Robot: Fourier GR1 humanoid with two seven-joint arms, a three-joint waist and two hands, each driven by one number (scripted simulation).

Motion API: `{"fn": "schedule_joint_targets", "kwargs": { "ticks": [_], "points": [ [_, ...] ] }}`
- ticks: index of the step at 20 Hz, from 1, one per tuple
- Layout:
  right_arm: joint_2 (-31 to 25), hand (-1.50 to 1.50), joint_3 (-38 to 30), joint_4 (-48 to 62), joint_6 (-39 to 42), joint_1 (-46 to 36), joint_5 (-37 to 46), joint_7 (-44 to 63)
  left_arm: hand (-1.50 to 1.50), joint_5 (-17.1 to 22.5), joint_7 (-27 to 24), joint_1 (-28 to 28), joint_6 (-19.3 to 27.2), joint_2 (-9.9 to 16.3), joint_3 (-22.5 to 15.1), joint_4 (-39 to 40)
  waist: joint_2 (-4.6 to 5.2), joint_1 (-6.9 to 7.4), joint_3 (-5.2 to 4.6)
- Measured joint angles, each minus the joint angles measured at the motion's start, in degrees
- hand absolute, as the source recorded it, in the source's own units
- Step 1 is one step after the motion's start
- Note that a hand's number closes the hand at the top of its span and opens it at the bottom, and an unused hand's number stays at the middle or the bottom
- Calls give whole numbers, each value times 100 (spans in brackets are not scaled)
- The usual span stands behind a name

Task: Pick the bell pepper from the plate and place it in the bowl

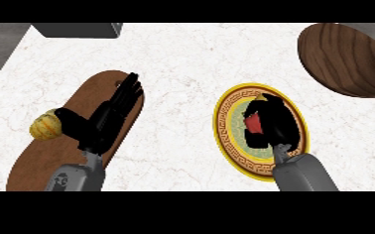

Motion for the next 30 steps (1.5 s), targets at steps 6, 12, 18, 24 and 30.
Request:
{"fn": "schedule_joint_targets", "kwargs": {
  "ticks": [6, 12, 18, 24, 30],
  "points": [
    [91, 150, -17, 180, -54, -150, 249, -237, 0, -51, -52, 0, -96, -3, 94, 57, -4, 5, 0],
    [-88, 150, 84, -54, -69, 39, 559, -545, 0, -121, -46, 140, -91, -82, 81, -66, -1, 5, 13],
    [-1738, 150, 30, -342, 128, 610, 246, -2639, 0, -82, 54, 149, -80, -38, 146, -167, -21, -34, 1],
    [-2887, 150, -893, -932, 112, 1321, -454, -3977, 0, -118, 46, 239, -78, -69, 134, -233, 25, -71, 39],
    [-3368, 150, -2126, -2072, 443, 1812, -1484, -4313, 0, -143, 32, 317, -64, -90, 150, -273, 32, -117, 51]
  ]
}}
